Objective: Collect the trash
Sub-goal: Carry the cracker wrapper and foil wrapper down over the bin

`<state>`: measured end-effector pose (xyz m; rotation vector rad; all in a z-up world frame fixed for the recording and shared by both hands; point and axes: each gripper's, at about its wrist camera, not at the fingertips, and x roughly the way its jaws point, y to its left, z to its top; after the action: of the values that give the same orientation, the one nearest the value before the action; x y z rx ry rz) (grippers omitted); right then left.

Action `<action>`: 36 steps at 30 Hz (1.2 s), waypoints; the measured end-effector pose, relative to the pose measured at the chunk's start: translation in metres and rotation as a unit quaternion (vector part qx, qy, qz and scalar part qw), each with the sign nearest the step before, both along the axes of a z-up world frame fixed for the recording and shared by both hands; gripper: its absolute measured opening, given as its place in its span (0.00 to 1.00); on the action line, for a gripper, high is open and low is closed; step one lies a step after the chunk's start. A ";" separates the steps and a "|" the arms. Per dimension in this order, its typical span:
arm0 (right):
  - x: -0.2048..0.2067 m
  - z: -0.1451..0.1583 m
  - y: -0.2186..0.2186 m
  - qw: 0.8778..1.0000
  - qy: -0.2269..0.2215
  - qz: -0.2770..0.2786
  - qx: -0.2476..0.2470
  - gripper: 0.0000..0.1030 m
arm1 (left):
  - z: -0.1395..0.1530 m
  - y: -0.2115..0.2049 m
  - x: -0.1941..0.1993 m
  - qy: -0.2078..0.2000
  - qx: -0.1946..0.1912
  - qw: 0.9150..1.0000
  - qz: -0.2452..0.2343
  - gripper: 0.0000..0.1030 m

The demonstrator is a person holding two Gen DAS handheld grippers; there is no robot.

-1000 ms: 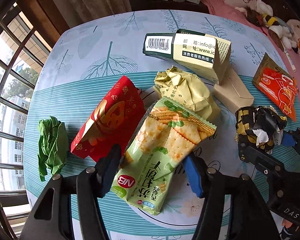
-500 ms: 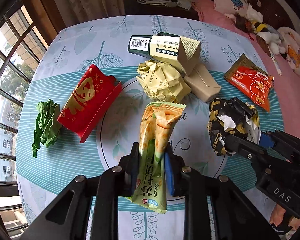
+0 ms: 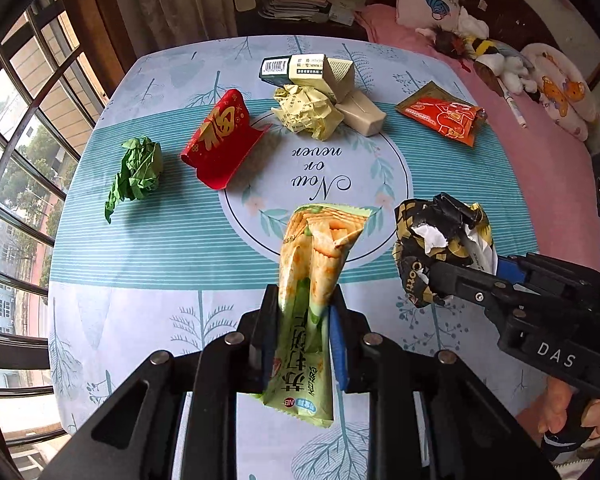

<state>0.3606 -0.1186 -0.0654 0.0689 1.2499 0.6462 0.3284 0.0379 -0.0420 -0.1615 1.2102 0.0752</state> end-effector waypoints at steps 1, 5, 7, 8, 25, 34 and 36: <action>-0.011 0.003 0.001 1.000 0.001 -0.002 0.000 0.31 | 0.003 0.001 -0.011 -0.003 -0.002 1.000 -0.004 0.21; -0.057 0.019 0.009 1.000 -0.007 -0.013 -0.002 0.31 | 0.013 0.009 -0.054 -0.016 -0.005 1.000 -0.022 0.21; -0.081 0.029 0.013 1.000 -0.016 -0.021 -0.003 0.31 | 0.018 0.015 -0.077 -0.022 -0.007 0.999 -0.032 0.21; -0.092 0.033 0.016 0.999 -0.020 -0.025 -0.004 0.31 | 0.020 0.017 -0.089 -0.026 -0.009 0.999 -0.037 0.21; -0.271 0.056 0.069 0.996 -0.047 -0.053 -0.055 0.31 | 0.038 0.046 -0.252 -0.074 -0.039 0.992 -0.098 0.21; -0.310 0.018 0.075 0.995 0.006 -0.047 -0.088 0.31 | 0.001 0.052 -0.285 -0.029 -0.063 0.995 -0.077 0.21; -0.315 0.001 0.073 0.994 0.022 -0.049 -0.096 0.31 | -0.013 0.049 -0.290 -0.021 -0.061 0.995 -0.074 0.21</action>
<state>0.0451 -0.0454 -0.0648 -0.0154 1.3378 0.4387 0.0382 0.0866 -0.0546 -0.1793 1.1813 -0.1316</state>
